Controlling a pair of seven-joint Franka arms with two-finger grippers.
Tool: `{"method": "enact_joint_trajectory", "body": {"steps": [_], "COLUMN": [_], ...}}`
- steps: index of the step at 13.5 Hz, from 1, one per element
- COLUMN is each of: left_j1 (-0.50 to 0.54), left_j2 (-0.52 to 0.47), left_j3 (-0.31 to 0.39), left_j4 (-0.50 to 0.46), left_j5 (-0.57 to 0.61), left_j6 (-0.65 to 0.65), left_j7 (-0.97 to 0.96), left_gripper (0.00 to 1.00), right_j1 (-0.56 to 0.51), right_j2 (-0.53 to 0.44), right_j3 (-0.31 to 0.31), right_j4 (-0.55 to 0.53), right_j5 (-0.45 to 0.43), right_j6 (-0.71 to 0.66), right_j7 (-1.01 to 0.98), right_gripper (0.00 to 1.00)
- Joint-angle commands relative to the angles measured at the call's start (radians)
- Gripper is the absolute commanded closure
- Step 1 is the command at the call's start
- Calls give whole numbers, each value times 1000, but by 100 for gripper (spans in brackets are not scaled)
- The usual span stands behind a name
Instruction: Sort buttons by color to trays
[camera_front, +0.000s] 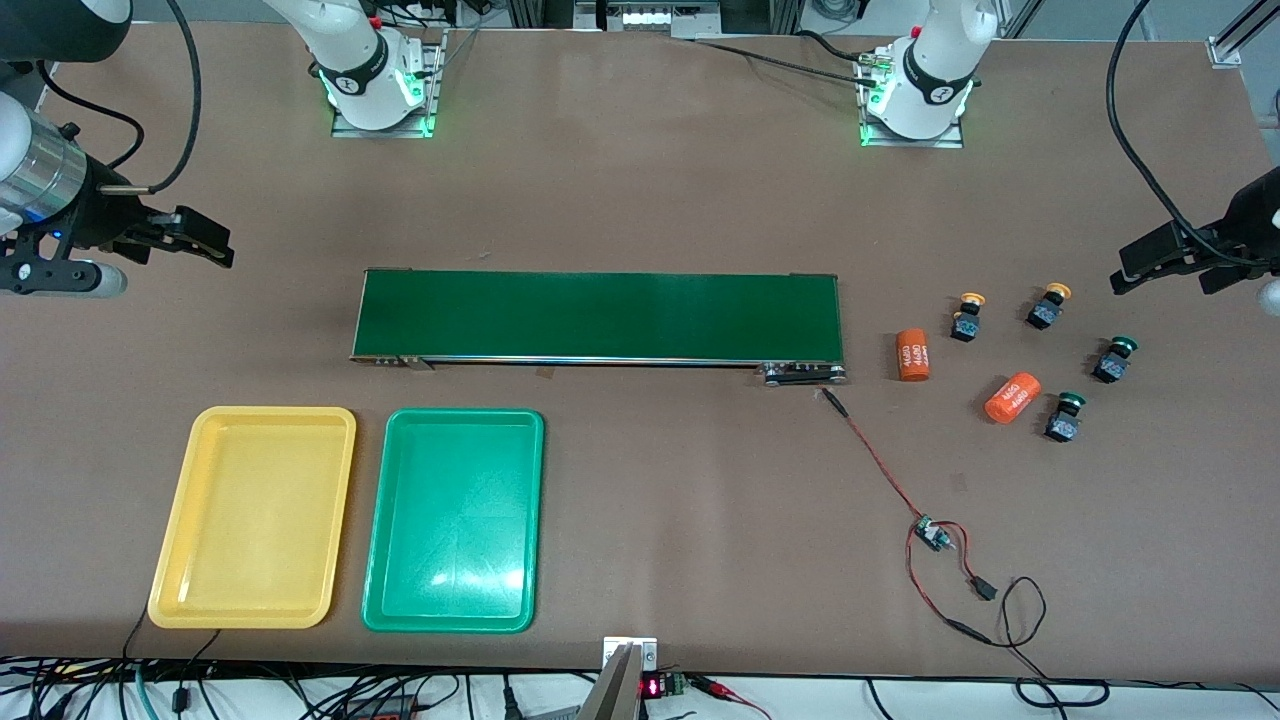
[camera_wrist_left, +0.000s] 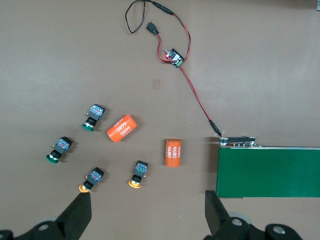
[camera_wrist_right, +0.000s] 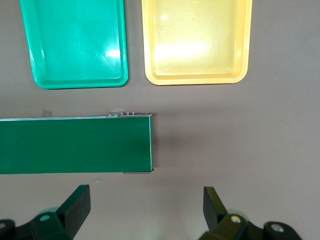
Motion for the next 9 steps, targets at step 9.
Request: {"method": "enact_joint_trajectory", "body": {"steps": [9], "left_j1": [-5], "left_j2": [54], "left_j3": [-11], "left_j4": [-10], "left_j5": [28], "left_j6": [-31], "left_j7": [-9], "left_gripper": [0], "right_j1": [2], "right_j2": [-5], "right_j3": [2], "right_j4": [-6], "right_j5": [9], "right_j6": [17], "right_j7": [16], "right_gripper": [0]}}
